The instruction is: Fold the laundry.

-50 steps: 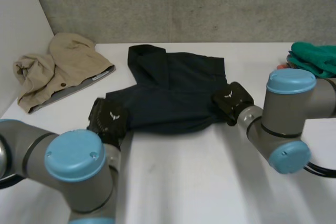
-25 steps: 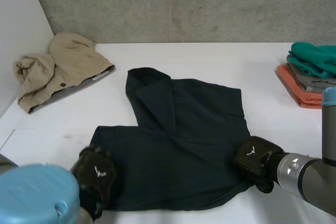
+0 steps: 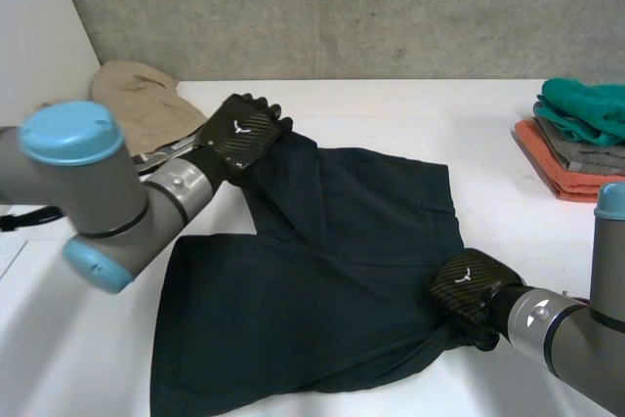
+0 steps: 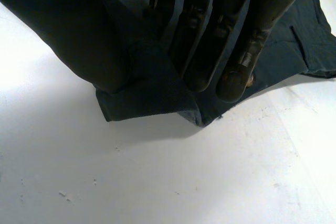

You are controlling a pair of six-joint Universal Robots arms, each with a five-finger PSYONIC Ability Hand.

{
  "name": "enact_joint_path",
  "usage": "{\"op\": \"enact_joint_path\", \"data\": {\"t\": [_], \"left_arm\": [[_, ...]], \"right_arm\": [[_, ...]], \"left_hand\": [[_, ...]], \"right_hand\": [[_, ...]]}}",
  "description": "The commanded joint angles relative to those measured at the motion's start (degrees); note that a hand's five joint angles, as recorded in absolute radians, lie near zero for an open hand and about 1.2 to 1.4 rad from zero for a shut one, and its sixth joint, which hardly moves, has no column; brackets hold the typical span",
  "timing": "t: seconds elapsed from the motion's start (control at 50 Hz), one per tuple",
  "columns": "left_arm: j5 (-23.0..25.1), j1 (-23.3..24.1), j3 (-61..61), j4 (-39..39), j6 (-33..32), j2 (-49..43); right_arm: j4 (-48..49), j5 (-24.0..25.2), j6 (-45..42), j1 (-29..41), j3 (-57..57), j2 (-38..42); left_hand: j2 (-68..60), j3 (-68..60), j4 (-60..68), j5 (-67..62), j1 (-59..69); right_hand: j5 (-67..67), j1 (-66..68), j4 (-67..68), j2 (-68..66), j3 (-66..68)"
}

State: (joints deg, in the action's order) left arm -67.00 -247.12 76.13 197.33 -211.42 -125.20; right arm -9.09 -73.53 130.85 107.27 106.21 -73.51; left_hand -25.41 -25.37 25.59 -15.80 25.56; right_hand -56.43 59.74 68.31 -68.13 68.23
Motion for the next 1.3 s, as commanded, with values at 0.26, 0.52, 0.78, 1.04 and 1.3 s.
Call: {"op": "enact_joint_path", "data": {"t": [0.26,0.52,0.78,1.04,1.3], "left_arm": [[2.0,-0.3,-19.4,-4.0,-8.3,-21.4],[-4.8,-0.1,-16.0,0.9,-8.6,-17.3],[-10.5,-1.0,3.0,4.4,-11.9,-4.2],[-26.1,-1.4,13.9,4.0,-21.8,1.2],[-28.3,0.5,13.6,4.2,-20.9,0.4]], "right_arm": [[3.1,0.0,1.4,0.0,1.8,0.7],[4.0,0.0,2.2,-0.1,3.1,0.9],[4.0,0.0,2.3,0.0,3.4,0.9],[4.0,0.0,2.4,0.3,4.1,0.9],[4.2,0.0,2.4,0.5,4.9,0.9]], "left_hand": [[-15.5,-15.6,15.4,-15.1,15.4],[-54.6,-54.6,54.4,-54.2,54.4],[-54.6,-54.6,54.4,-54.2,54.4],[-54.6,-54.6,54.4,-54.2,54.4],[-12.0,-12.1,11.9,-11.6,11.9]], "right_hand": [[-13.6,20.3,11.7,-11.9,11.8],[-13.6,20.3,11.7,-11.9,11.8],[-13.6,20.3,11.7,-11.9,11.8],[-13.6,20.3,11.7,-11.9,11.8],[-13.6,20.3,11.7,-11.9,11.8]]}}
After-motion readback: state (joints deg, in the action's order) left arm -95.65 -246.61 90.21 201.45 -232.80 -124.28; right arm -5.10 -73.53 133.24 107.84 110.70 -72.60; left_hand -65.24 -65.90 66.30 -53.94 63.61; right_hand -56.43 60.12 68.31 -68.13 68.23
